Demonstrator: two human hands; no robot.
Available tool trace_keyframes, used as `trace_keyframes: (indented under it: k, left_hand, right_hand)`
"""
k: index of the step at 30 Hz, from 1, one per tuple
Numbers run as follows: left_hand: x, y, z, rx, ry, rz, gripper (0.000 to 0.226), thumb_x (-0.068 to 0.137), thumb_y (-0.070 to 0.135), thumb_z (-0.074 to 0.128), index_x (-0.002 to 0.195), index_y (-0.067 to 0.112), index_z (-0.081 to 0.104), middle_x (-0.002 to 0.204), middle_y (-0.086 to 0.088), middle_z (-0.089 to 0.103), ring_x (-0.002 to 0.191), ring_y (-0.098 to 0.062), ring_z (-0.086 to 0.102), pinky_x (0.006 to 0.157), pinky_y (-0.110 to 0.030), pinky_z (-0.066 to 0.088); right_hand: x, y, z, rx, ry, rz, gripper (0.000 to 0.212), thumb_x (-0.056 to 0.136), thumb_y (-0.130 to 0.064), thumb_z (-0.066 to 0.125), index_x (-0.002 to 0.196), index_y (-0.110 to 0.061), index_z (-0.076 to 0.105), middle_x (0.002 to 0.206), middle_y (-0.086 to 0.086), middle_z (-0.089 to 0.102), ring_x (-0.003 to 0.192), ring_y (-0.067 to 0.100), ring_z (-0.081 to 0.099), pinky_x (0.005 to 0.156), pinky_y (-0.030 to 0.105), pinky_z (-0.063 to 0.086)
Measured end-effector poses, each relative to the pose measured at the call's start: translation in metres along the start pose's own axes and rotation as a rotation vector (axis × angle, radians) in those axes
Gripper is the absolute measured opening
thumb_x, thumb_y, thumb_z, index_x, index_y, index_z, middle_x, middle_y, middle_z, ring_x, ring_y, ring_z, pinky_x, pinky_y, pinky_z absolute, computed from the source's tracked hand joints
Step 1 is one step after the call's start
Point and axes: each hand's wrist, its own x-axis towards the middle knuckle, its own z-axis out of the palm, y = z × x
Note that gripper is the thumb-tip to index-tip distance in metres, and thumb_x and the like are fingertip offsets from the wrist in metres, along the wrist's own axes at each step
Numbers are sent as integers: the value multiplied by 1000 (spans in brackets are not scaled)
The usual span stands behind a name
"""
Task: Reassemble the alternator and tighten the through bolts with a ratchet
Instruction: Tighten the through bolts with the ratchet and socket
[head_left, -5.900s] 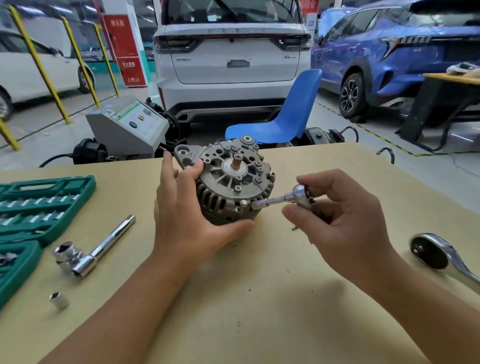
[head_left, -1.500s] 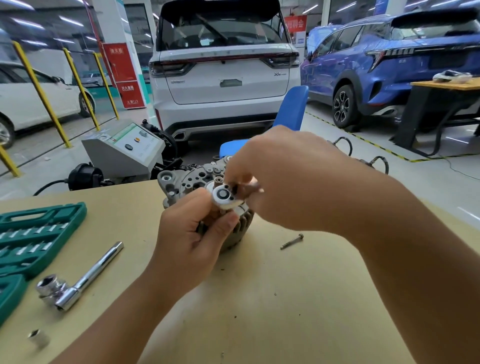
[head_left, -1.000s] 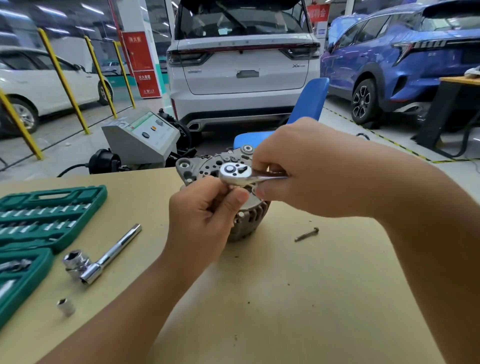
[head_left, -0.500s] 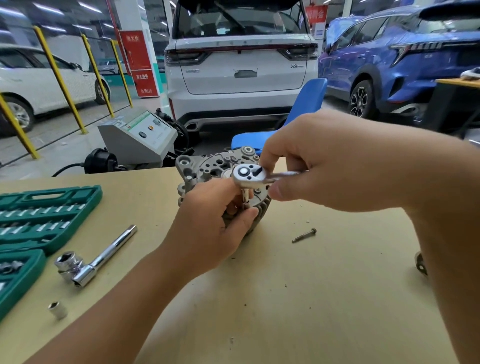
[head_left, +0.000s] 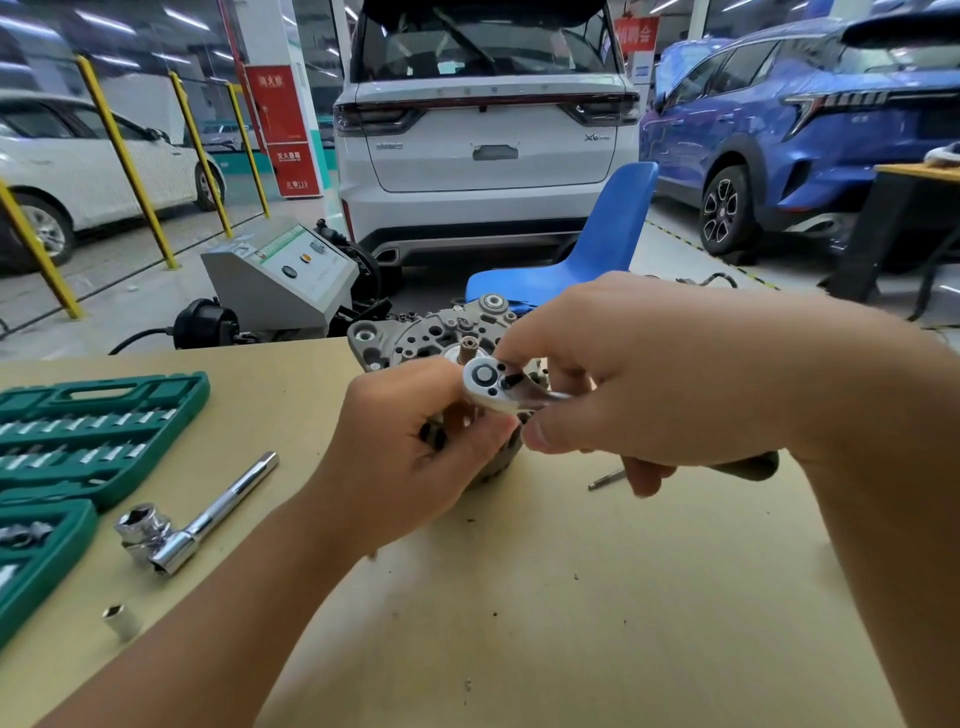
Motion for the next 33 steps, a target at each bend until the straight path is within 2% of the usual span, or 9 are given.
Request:
trace_keyframes:
  k: [4,8,10,14,17,20,27,30,33]
  left_hand:
    - [1,3,4,-71,12,-26,29,93,25,70,84,-2,74,70,-3,60,63,-20,53,59,-33,43]
    - [2,0,4,-118,-15,-35,18,93,20,75,81,10,67,70,1,60,62,-20,55,58,-34,44]
    - [0,-3,4,-146,1,-61,18,93,23,74,84,7,71,72,-2,64,63,-24,59,57,-39,48]
    - [-4,-3,7,-195,-11,-97,8,93,17,75,98,12,76,82,-4,73,69,-25,67,59,-45,54]
    - [-2,-6,4,-283,-69,-135,17,94,22,69,98,6,75,79,-6,69,67,-23,62,58,-42,52]
    - [-3,-8,4,-249,-73,-148,23,94,25,70,89,3,71,71,-4,63,61,-24,55,55,-39,46]
    - [1,0,13,-231,58,-99,26,97,36,69,83,15,74,67,8,62,55,-12,50,50,-32,40]
    - [-1,-2,9,-260,2,-111,24,99,30,66,88,11,74,68,8,59,56,-10,48,55,-25,38]
    - [-1,-1,9,-261,6,-135,32,100,39,64,87,11,72,65,7,59,51,-14,52,50,-25,41]
  right_hand:
    - [6,-1,4,-209,88,-57,7,94,-30,67,95,-36,65,83,-10,64,60,2,63,58,22,48]
    - [11,0,7,-370,309,-34,28,91,-16,65,104,-40,69,87,-13,60,81,17,59,66,34,50]
    - [10,-3,8,-358,295,-34,6,90,-27,67,91,-31,70,79,-10,60,75,15,59,60,31,51]
    - [8,-5,10,-370,143,14,24,79,-45,70,76,-22,62,64,-6,57,63,17,56,46,27,38]
    - [9,-2,9,-274,222,-7,3,84,-30,70,83,-28,68,74,-9,61,72,16,59,59,34,53]
    - [10,0,10,-350,383,-1,15,90,-24,67,97,-37,70,90,-12,64,84,19,59,70,34,41]
    - [9,-10,13,-336,241,15,34,78,-48,69,68,-16,61,52,-4,46,50,17,43,44,25,34]
    - [9,-8,11,-319,259,8,5,83,-30,67,81,-26,69,68,-8,60,65,18,57,52,27,44]
    - [9,-5,9,-359,393,25,12,87,-21,64,93,-29,70,85,-7,64,75,20,61,59,29,40]
